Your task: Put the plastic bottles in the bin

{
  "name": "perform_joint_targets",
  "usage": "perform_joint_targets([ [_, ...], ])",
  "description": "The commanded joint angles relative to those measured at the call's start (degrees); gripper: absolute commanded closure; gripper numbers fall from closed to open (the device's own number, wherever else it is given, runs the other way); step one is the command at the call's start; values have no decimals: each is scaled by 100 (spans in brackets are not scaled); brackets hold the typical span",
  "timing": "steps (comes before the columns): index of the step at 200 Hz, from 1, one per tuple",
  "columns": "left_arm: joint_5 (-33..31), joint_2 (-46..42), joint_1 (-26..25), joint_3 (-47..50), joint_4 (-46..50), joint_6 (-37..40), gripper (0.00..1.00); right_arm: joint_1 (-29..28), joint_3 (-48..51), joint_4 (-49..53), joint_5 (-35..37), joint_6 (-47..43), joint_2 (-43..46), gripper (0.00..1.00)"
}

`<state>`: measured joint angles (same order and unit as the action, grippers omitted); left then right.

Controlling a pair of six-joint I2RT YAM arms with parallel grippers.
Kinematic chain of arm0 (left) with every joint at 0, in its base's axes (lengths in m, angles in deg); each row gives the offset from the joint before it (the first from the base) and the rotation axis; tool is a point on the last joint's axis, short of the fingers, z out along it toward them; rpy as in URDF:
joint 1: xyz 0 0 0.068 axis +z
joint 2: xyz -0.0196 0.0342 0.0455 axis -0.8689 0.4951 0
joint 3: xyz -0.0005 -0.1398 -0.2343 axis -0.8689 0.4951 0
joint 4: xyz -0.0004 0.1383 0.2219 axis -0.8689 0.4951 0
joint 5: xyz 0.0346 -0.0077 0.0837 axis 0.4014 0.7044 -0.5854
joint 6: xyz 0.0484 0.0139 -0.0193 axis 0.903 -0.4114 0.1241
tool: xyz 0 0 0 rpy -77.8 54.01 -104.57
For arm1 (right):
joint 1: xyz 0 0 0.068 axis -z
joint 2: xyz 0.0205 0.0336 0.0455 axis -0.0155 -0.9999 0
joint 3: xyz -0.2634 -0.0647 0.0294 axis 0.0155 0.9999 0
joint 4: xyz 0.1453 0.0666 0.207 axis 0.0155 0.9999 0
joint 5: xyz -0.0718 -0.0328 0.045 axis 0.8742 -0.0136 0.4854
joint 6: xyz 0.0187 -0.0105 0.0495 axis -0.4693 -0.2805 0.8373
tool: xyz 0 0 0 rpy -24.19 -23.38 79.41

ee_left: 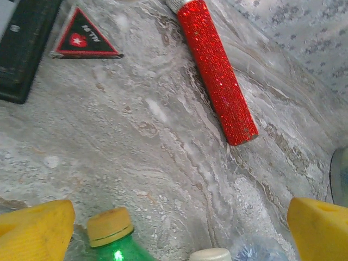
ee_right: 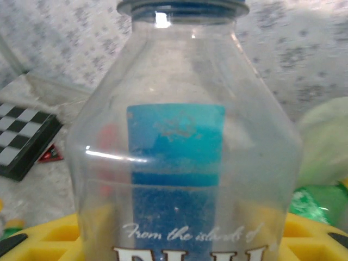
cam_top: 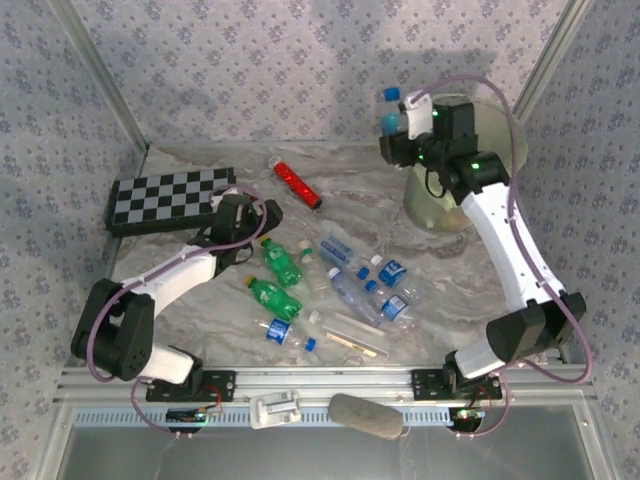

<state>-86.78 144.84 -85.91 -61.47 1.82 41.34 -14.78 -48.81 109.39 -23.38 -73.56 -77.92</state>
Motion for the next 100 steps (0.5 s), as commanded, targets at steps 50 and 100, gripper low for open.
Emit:
perform_joint_targets([
  [50, 213, 184, -122, -325, 260, 249, 0, 1461, 56, -165, 317, 826, 251, 44],
  [100, 205, 220, -139, -358, 282, 292, 0, 2045, -318, 244, 124, 1060, -395, 44],
])
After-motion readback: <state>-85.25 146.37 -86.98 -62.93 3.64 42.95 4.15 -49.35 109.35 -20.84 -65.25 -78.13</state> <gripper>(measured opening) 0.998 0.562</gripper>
